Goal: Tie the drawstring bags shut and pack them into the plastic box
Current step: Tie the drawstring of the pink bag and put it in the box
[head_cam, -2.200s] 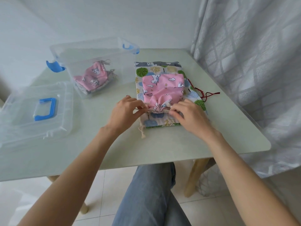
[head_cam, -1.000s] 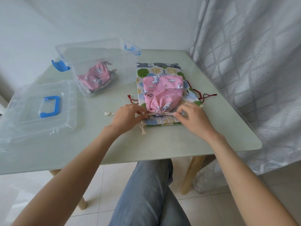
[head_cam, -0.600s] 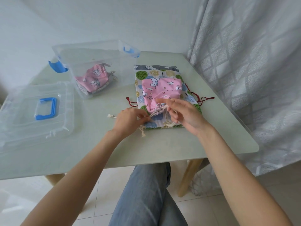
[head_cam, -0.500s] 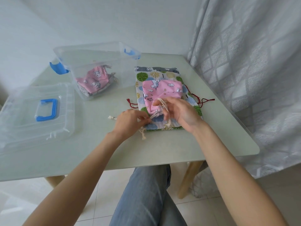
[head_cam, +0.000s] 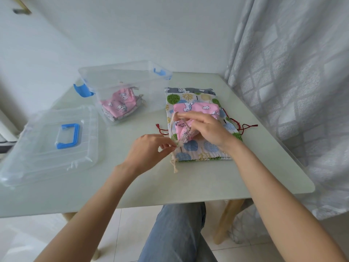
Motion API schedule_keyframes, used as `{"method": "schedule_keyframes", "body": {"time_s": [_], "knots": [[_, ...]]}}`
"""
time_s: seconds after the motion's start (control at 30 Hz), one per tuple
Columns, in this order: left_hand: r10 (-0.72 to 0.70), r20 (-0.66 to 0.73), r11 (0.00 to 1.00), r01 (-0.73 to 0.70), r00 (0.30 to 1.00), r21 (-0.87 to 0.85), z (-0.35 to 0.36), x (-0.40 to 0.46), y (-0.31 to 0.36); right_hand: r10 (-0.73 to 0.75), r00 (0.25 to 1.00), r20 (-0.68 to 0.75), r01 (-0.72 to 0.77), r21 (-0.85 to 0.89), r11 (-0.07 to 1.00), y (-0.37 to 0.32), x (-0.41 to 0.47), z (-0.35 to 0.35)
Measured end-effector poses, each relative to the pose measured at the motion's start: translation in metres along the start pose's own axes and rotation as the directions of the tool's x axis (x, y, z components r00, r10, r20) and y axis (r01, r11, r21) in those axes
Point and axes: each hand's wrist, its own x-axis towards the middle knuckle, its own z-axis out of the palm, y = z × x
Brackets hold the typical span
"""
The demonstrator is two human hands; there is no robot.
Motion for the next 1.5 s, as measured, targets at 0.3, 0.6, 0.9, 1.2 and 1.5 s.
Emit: {"method": "schedule_keyframes", "body": {"time_s": [0.3,0.6,0.9,1.2,1.5], "knots": [[0.003,-0.061,0.998,-0.007,0.998,-0.061,-0.010,0.005,0.009,0.068,0.996,0.050,-0.043,-0.395,0.918,0.014,0.005,0.003],[-0.144,-0.136,0.870,0.060,0.980,-0.489,-0.022,0.035,0.030,-0.100,0.993,-0.056,0.073,-0.370,0.926,0.015,-0.004,-0.001],[0.109,0.125,0.918,-0.052,0.986,-0.393,0.014,0.057,0.025,-0.160,0.979,-0.126,0.125,-0.252,0.960,0.016,-0.023,-0.029],[0.244,-0.076,0.923,-0.255,0.967,-0.289,0.032,0.079,0.039,-0.290,0.946,-0.147,0.205,-0.422,0.883,0.022,-0.035,-0.044],[0.186,0.004,0.887,-0.166,0.982,-0.431,0.024,0.081,0.043,-0.406,0.879,-0.249,0.230,-0.525,0.819,0.029,-0.032,-0.050]]}}
